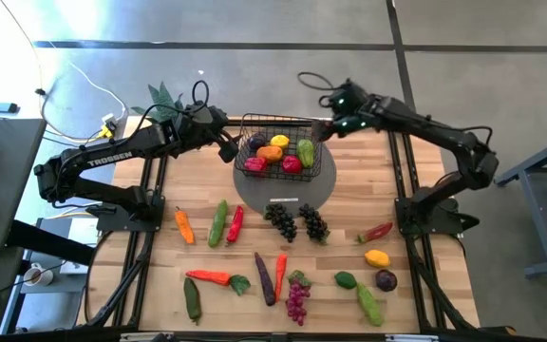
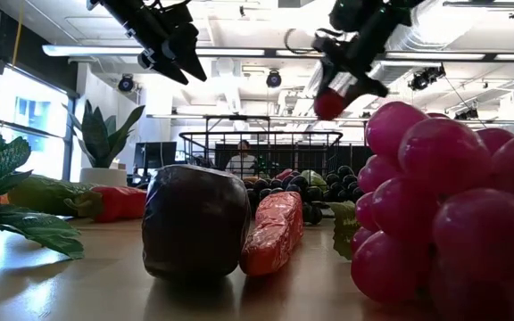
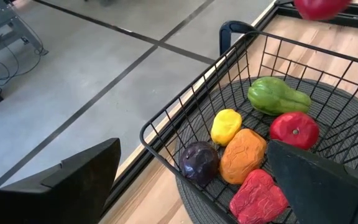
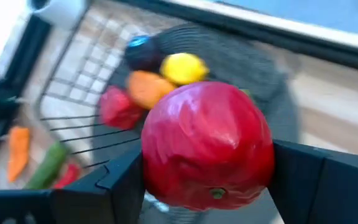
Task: Build produce basket
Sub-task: Put the red tomato into the wire basket, then put the green lime into the wire basket
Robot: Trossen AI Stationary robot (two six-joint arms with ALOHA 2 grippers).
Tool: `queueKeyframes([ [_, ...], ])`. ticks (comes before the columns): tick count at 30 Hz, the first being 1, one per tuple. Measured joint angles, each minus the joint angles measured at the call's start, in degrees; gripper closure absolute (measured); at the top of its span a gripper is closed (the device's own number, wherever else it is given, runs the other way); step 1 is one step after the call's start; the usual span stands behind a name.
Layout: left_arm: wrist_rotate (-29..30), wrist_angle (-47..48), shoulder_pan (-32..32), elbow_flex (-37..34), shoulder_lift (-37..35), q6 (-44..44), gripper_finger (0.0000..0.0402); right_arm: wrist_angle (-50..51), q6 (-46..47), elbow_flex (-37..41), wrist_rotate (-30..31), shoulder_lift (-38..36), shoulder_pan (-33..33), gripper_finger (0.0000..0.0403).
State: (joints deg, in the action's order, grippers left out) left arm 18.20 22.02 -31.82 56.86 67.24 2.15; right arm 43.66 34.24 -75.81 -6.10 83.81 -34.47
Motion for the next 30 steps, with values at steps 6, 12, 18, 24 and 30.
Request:
queueKeyframes([
  [6, 0.0, 0.0, 0.0, 0.0, 0.0, 0.0, 0.0005, -1.9, 4.5, 0.0, 4.2, 3.3, 7.4, 0.0158],
  [12, 0.0, 0.0, 0.0, 0.0, 0.0, 0.0, 0.0005, -2.0, 8.9, 0.0, 8.7, 8.1, 11.9, 0.0158],
  [18, 0.0, 0.0, 0.0, 0.0, 0.0, 0.0, 0.0005, -2.7, 12.4, 0.0, 9.6, 11.6, 13.3, 0.015],
  [24, 0.0, 0.0, 0.0, 0.0, 0.0, 0.0, 0.0005, -2.7, 13.7, 0.0, 9.8, 12.4, 13.7, 0.0086],
  [30, 0.0, 0.0, 0.0, 0.0, 0.0, 0.0, 0.0005, -3.2, 13.4, 0.0, 10.1, 12.4, 14.0, 0.0015],
])
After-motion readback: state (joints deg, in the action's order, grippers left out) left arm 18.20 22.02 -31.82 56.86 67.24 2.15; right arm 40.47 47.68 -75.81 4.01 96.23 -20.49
